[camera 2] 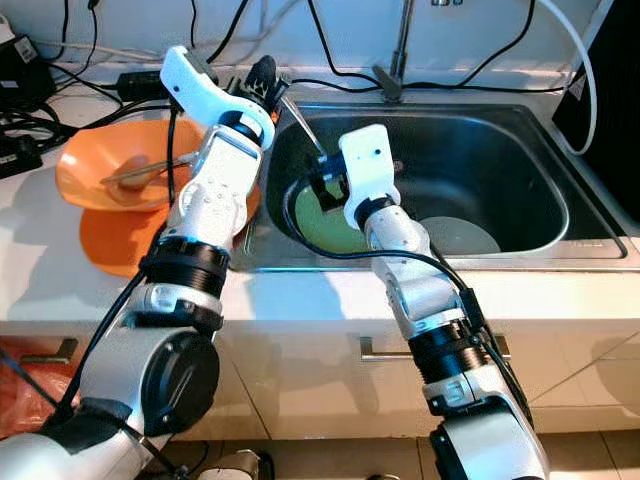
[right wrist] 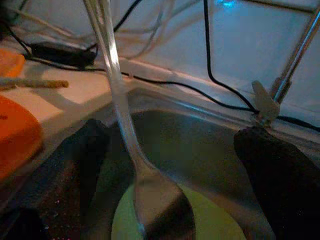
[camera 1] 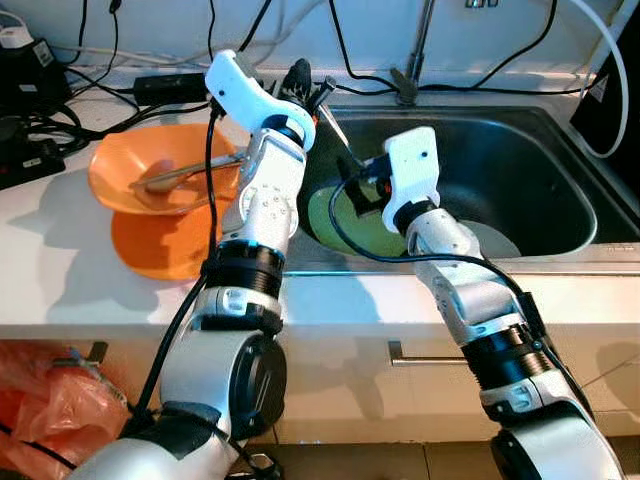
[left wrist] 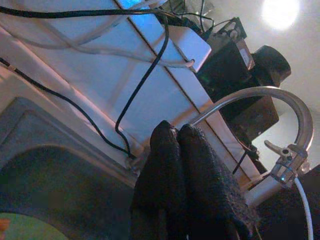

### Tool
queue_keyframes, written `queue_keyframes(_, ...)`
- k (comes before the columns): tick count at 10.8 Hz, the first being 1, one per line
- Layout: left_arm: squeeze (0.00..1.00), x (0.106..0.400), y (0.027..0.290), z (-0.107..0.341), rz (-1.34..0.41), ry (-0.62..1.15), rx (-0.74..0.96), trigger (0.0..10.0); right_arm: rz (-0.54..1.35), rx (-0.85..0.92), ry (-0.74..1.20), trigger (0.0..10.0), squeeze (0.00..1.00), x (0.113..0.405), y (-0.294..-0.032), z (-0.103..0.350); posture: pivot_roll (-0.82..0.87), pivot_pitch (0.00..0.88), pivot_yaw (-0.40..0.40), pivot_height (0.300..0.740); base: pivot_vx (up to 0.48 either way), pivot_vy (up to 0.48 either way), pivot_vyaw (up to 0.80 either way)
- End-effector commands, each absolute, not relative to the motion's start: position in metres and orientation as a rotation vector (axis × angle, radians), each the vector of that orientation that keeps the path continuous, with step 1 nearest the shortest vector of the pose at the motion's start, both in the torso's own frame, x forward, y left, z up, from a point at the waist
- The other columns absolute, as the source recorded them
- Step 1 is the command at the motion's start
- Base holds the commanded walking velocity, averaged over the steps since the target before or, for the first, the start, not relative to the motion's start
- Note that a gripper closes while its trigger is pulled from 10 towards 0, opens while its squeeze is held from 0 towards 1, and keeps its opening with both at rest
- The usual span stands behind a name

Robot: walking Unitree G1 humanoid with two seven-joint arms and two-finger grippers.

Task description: Kitchen organization

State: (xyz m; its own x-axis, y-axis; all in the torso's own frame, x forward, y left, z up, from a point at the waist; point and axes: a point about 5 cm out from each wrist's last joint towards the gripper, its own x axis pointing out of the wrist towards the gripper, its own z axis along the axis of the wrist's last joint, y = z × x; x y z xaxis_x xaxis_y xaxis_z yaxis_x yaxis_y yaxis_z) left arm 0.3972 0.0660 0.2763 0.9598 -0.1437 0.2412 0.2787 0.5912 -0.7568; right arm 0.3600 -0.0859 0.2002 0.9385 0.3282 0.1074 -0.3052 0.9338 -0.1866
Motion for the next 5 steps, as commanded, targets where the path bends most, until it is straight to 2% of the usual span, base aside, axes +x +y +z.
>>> queue_keyframes(1, 0.00, 0.387, 0.041, 0.261, -0.276, -0.085, -0.945, 0.0, 0.305, -0.171, -0.159, 8.7, 0.00, 0.364, -0.090, 0.205, 0.11, 0.072, 0.006, 0.740, 0.000, 0.000, 0.00)
queue_keyframes(2, 0.00, 0.386, 0.042, 0.260, -0.273, -0.079, -0.954, 0.0, 0.307, -0.173, -0.147, 7.6, 0.00, 0.365, -0.091, 0.202, 0.11, 0.075, 0.004, 0.740, 0.000, 0.000, 0.00)
queue_keyframes(3, 0.00, 0.385, 0.040, 0.262, -0.281, -0.076, -0.954, 0.0, 0.316, -0.189, -0.127, 7.6, 0.00, 0.366, -0.091, 0.196, 0.11, 0.078, 0.001, 0.740, 0.000, 0.000, 0.00)
queue_keyframes(4, 0.00, 0.383, 0.038, 0.264, -0.293, -0.069, -0.952, 0.0, 0.318, -0.201, -0.110, 2.5, 0.00, 0.367, -0.091, 0.191, 0.11, 0.079, 0.001, 0.740, 0.000, 0.000, 0.00)
queue_keyframes(5, 0.00, 0.380, 0.035, 0.264, -0.306, -0.056, -0.953, 0.0, 0.317, -0.195, -0.104, 2.3, 0.00, 0.367, -0.092, 0.188, 0.11, 0.081, 0.000, 0.740, 0.000, 0.000, 0.00)
